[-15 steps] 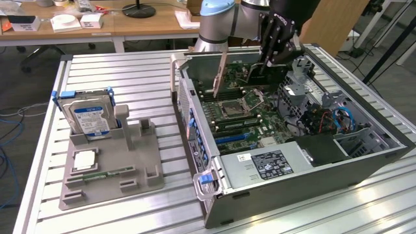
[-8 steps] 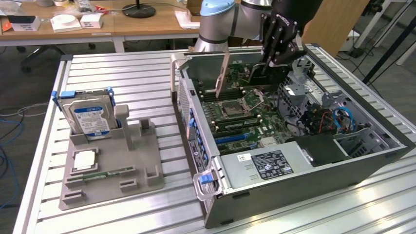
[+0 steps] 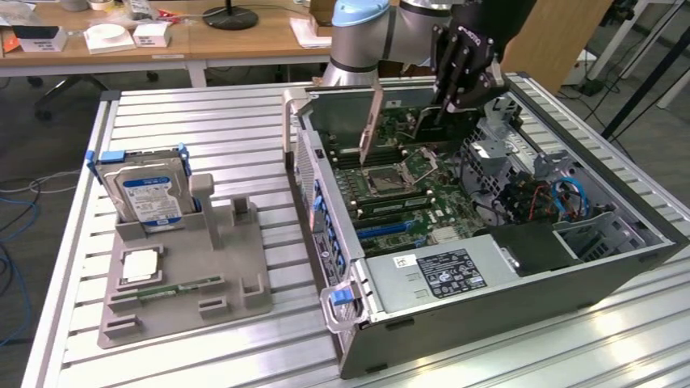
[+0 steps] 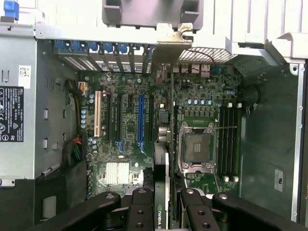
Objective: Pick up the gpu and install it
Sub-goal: 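Insert the gpu into the slot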
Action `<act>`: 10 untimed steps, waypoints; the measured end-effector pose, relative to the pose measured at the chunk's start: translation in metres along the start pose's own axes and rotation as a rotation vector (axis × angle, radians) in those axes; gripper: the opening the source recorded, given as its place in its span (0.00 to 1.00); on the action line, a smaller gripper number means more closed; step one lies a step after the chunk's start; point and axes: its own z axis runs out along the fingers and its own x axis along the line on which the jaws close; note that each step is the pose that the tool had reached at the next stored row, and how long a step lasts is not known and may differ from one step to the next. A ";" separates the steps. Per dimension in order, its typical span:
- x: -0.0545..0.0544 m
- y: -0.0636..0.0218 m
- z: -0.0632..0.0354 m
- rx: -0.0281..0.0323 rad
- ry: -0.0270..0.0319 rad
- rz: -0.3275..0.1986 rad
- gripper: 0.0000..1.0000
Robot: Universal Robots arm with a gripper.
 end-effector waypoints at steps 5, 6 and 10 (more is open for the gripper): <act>-0.001 -0.0014 0.0020 -0.0006 0.0004 -0.011 0.26; -0.001 -0.0017 0.0023 -0.0008 0.0006 -0.013 0.26; -0.001 -0.0026 0.0038 -0.0013 0.0009 -0.020 0.26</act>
